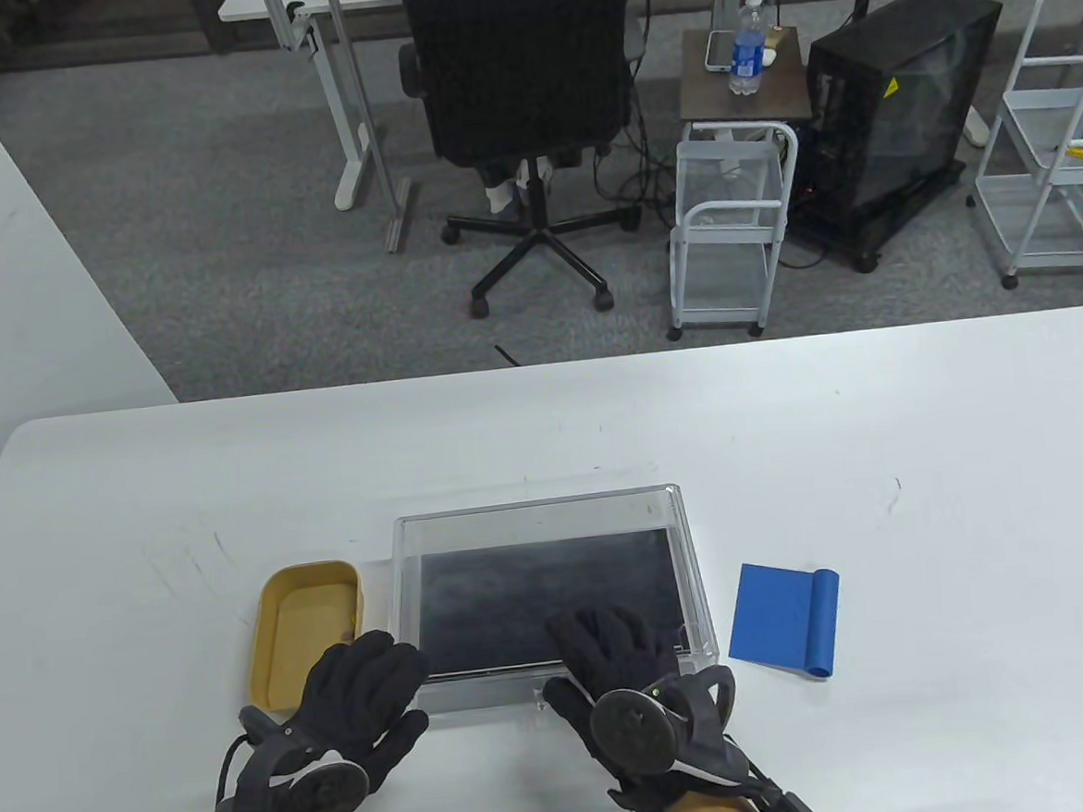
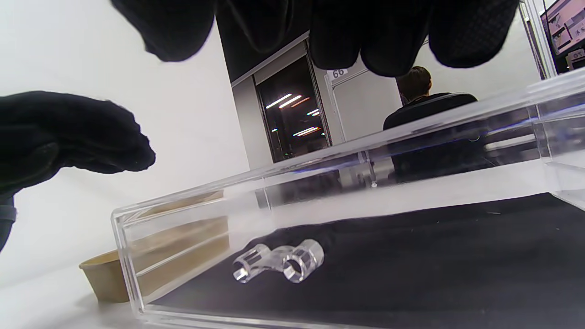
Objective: Scrape buttons from drawer organizer into bento box
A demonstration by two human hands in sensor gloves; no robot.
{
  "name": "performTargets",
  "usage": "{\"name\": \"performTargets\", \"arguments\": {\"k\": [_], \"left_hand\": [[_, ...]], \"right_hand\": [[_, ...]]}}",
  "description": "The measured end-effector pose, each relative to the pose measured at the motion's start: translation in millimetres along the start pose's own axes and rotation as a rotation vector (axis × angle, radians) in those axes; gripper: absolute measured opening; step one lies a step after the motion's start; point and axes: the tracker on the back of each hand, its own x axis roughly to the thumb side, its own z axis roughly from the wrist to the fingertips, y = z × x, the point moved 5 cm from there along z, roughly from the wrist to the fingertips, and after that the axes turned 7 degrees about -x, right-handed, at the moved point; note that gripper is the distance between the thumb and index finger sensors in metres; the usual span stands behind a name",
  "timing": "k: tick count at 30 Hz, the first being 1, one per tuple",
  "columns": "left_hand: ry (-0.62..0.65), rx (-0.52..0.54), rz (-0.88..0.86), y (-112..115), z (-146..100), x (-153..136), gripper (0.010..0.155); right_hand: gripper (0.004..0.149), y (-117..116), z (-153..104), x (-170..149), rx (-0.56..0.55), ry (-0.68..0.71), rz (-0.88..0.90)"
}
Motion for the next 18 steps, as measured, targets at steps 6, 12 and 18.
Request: {"name": "performTargets", "arguments": {"k": [6, 12, 18], "left_hand": [[0.012, 0.004, 0.009, -0.7, 0.0, 3.3, 0.059], [0.002, -0.002, 0.013, 1.3, 0.4, 1.5, 0.059], [-0.002, -0.011, 0.009, 2.8, 0.9, 1.1, 0.058]], "right_hand": [[0.062, 1.3, 0.2, -1.0, -0.005, -0.001, -0.016], [0.061, 0.4, 0.0, 0.3, -0.006, 0.013, -0.02], [0.061, -0.7, -0.5, 1.2, 0.0, 0.023, -0.025]]}}
